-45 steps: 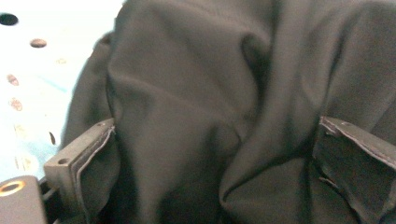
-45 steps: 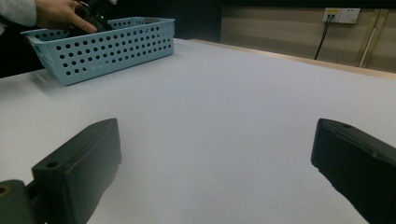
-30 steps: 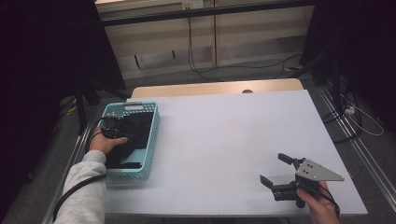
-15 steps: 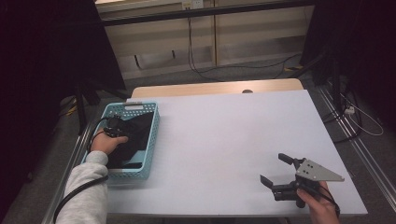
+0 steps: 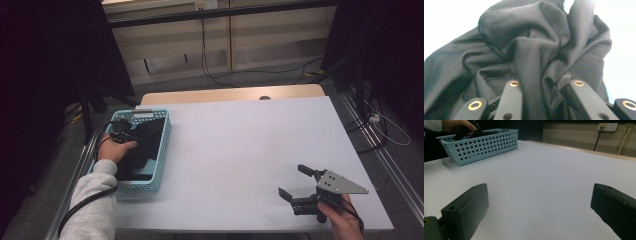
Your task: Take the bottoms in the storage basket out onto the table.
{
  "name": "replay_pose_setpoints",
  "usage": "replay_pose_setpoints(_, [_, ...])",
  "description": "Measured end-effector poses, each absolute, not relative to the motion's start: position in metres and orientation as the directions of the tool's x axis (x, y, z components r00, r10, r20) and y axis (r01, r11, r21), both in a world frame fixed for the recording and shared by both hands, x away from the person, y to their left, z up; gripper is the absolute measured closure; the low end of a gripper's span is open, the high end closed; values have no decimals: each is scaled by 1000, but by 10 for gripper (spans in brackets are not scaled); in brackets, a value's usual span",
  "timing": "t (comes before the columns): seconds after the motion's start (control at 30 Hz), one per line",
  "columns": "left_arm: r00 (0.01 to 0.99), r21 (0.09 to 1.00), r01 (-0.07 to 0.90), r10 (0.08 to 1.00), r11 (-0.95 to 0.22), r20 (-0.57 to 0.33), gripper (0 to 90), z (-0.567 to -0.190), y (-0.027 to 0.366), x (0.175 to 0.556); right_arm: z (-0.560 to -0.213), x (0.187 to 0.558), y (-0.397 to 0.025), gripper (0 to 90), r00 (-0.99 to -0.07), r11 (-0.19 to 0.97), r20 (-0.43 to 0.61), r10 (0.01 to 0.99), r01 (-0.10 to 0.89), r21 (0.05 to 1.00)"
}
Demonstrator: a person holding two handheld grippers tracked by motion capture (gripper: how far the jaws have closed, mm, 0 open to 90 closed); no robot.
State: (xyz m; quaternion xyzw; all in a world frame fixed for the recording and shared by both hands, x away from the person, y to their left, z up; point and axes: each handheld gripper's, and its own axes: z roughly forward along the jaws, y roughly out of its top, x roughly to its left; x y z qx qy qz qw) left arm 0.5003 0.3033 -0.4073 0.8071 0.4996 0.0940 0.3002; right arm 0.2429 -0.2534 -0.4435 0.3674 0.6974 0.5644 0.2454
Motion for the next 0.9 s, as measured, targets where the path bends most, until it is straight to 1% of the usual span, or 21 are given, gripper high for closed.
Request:
replay_pose_setpoints(0.1, [478, 578, 753, 865, -314, -152, 745, -395, 308, 501, -443, 243, -253, 4, -611, 93, 73, 789, 236, 967])
replay_pose_setpoints(0.23, [458, 610, 743, 873, -275, -165, 746, -377, 312, 500, -444, 243, -253, 4, -611, 93, 73, 788, 235, 967])
replay_pose_setpoints(0.4, [478, 650, 709, 864, -273, -158, 747, -352, 311, 500, -443, 243, -253, 4, -612, 93, 73, 787, 234, 968])
replay_pose_setpoints(0.63, [531, 717, 640, 834, -278, -151, 748, -326, 295, 498, -443, 243, -252, 4, -612, 90, 74, 787, 233, 968])
replay_pose_setpoints(0.9, [597, 748, 591, 787, -303, -152, 747, -305, 268, 497, -443, 243, -252, 4, -613, 91, 73, 787, 232, 969])
